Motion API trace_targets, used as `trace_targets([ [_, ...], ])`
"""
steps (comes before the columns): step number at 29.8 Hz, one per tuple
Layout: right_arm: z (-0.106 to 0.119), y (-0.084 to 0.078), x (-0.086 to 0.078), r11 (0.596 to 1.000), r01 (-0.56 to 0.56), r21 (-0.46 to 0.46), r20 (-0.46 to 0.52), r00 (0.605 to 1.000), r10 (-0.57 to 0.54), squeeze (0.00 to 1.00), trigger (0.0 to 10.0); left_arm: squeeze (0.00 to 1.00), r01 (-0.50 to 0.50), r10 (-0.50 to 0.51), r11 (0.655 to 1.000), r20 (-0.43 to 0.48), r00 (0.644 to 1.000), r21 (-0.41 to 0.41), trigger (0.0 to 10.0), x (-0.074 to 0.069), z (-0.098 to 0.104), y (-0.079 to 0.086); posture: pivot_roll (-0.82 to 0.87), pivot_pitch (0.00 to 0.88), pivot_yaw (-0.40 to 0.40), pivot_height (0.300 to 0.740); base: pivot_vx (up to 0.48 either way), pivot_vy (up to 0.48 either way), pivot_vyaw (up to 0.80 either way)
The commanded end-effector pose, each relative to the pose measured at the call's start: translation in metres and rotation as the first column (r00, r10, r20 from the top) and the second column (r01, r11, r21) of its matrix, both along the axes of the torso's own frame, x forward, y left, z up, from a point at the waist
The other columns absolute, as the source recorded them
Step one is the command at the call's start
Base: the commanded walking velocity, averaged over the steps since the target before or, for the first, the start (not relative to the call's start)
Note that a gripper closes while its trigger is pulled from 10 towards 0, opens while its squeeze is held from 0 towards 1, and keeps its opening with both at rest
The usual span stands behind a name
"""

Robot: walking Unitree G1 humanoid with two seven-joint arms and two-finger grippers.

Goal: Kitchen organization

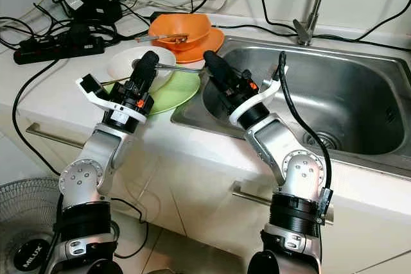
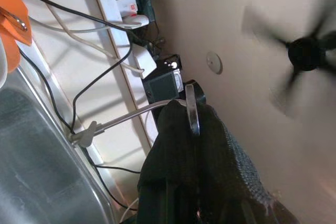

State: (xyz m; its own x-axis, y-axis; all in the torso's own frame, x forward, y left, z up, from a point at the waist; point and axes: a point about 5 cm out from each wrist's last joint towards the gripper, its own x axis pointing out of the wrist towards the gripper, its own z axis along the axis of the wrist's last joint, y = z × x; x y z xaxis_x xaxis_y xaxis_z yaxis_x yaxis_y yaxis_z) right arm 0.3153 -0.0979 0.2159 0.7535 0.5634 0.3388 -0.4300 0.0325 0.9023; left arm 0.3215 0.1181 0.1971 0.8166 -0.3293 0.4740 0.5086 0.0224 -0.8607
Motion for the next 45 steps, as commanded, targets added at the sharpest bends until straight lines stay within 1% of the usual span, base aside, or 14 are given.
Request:
trace_targets([
  [1,0.001,-0.003,-0.001,1.0,0.01,0.019,0.003,1.0,-0.01,0.0,0.0,0.0,-0.009,0.009,1.0,0.008,1.0,0.02,0.0,0.0,0.002,0.002,-0.1,0.0,0.079,0.74,0.0,0.0,0.0],
  [9,-0.001,-0.003,-0.002,1.0,0.014,0.0,-0.005,1.0,-0.014,0.0,0.0,0.0,-0.015,0.014,0.999,0.009,1.0,0.041,0.0,0.001,0.002,0.0,-0.1,0.0,0.081,0.74,0.0,0.0,0.0],
  [11,-0.002,-0.003,-0.002,1.0,0.015,-0.003,-0.006,1.0,-0.015,0.0,0.0,0.0,-0.019,0.019,0.998,0.007,1.0,0.057,3.4,0.001,0.001,-0.001,-0.1,0.0,0.08,0.74,0.0,0.0,0.0],
  [12,-0.002,-0.003,-0.002,1.0,0.016,-0.004,-0.007,1.0,-0.016,0.0,0.0,0.0,-0.021,0.02,0.998,0.006,1.0,0.065,3.4,0.001,0.001,-0.001,-0.1,0.0,0.08,0.74,0.0,0.0,0.0],
  [13,-0.002,-0.003,-0.002,1.0,0.016,-0.006,-0.007,1.0,-0.016,0.0,0.0,0.0,-0.021,0.021,0.997,0.004,1.0,0.075,7.2,0.001,0.001,-0.001,-0.1,0.0,0.079,0.74,0.0,0.0,0.0],
  [14,-0.003,-0.003,-0.002,1.0,0.017,-0.008,-0.008,1.0,-0.017,0.0,0.0,0.0,-0.015,0.015,0.995,0.0,1.0,0.094,10.0,0.001,-0.001,-0.003,-0.1,0.0,0.079,0.74,0.0,0.0,0.0],
  [15,-0.003,-0.003,-0.002,1.0,0.018,-0.009,-0.009,1.0,-0.018,0.0,0.0,0.0,-0.01,0.01,0.994,-0.002,1.0,0.106,10.0,0.001,-0.002,-0.004,-0.1,0.0,0.079,0.74,0.0,0.0,0.0],
  [16,-0.003,-0.003,-0.001,1.0,0.021,-0.012,-0.011,1.0,-0.021,0.0,0.0,1.0,-0.009,0.01,0.992,-0.013,1.0,0.127,10.0,0.002,-0.005,-0.006,-0.1,0.0,0.078,0.74,0.0,0.0,0.0],
  [25,-0.009,-0.013,0.011,0.991,0.125,-0.054,-0.066,0.99,-0.128,0.0,0.0,1.0,0.03,-0.012,0.957,-0.062,0.998,0.288,10.0,0.001,-0.021,-0.021,-0.1,0.0,0.077,0.74,0.0,0.0,0.0],
  [36,-0.009,-0.035,0.026,0.959,0.277,-0.053,-0.089,0.955,-0.281,0.0,0.0,1.0,0.023,-0.008,0.93,-0.043,0.999,0.368,10.0,-0.001,-0.021,-0.023,-0.09,0.0,0.078,0.74,0.0,0.0,0.0],
  [41,-0.014,-0.06,0.041,0.866,0.434,-0.248,-0.057,0.886,-0.46,0.0,0.0,1.0,0.0,0.025,0.886,-0.049,0.998,0.465,10.0,-0.002,-0.026,-0.02,-0.09,0.0,0.077,0.74,0.0,0.0,0.0],
  [43,-0.017,-0.072,0.047,0.775,0.493,-0.396,0.018,0.848,-0.53,0.0,0.0,1.0,-0.005,0.045,0.793,-0.05,0.998,0.61,10.0,-0.002,-0.032,-0.021,-0.09,0.0,0.075,0.74,0.0,0.0,0.0],
  [44,-0.017,-0.072,0.047,0.775,0.493,-0.396,0.018,0.848,-0.53,0.0,0.0,1.0,-0.005,0.045,0.793,-0.05,0.998,0.61,10.0,-0.002,-0.032,-0.021,-0.09,0.0,0.075,0.74,0.0,0.0,0.0],
  [45,-0.019,-0.075,0.05,0.745,0.499,-0.442,0.045,0.842,-0.538,0.0,0.0,0.82,0.016,0.027,0.751,-0.056,0.998,0.66,10.0,-0.003,-0.036,-0.023,-0.08,0.0,0.076,0.74,0.0,0.0,0.0],
])
